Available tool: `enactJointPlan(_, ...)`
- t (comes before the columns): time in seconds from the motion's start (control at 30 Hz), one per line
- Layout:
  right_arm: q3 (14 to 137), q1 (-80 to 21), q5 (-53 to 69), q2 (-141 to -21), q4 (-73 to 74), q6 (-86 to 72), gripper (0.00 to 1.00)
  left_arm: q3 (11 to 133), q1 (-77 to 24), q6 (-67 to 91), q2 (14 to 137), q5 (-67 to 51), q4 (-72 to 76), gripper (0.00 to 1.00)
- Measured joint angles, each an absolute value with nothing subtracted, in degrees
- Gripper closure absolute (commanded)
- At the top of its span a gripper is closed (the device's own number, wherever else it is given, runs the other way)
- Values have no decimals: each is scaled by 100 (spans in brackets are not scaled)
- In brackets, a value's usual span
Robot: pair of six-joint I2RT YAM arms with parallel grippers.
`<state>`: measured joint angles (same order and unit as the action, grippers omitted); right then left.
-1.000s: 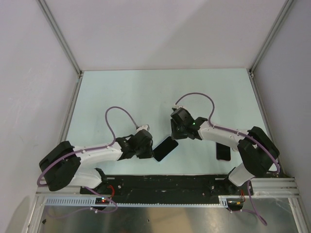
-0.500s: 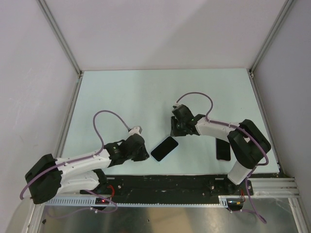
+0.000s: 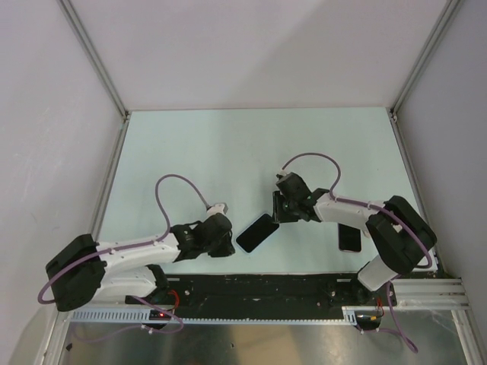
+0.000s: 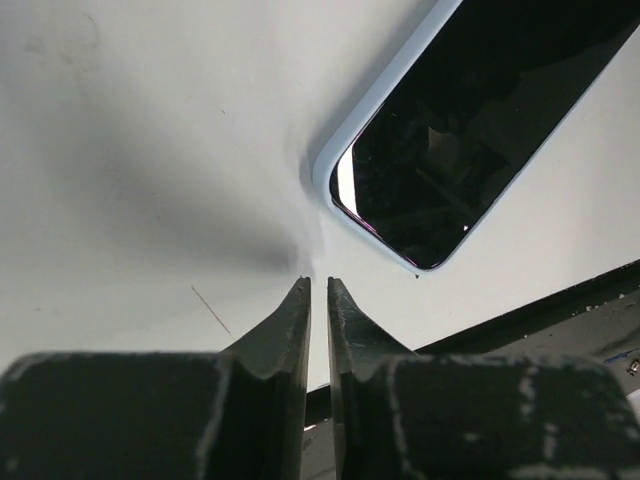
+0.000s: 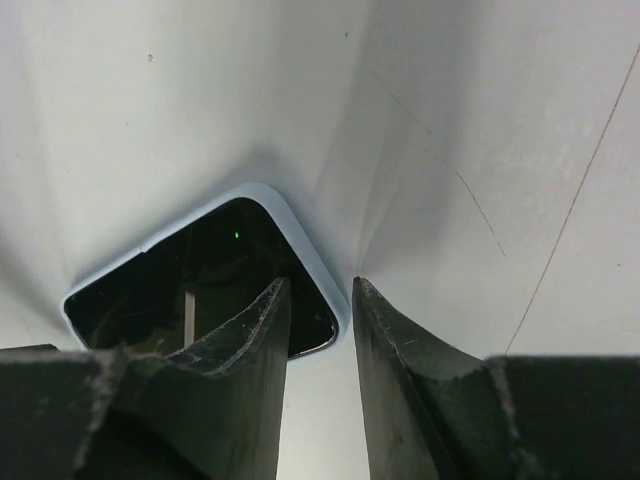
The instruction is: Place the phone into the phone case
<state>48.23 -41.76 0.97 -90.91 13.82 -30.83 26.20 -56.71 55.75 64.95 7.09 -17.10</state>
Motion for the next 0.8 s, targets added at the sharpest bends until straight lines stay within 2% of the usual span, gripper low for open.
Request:
enactJointPlan(0.47,4456,-4176,266,-8877,1002,-3105,67,3369,-5756,5529,7725,663,-1699,92)
enactJointPlan(0.8,3951,-4300,143,-8340,1015,-3245,66,3872,-4727,4947,8270,541,-1728,91)
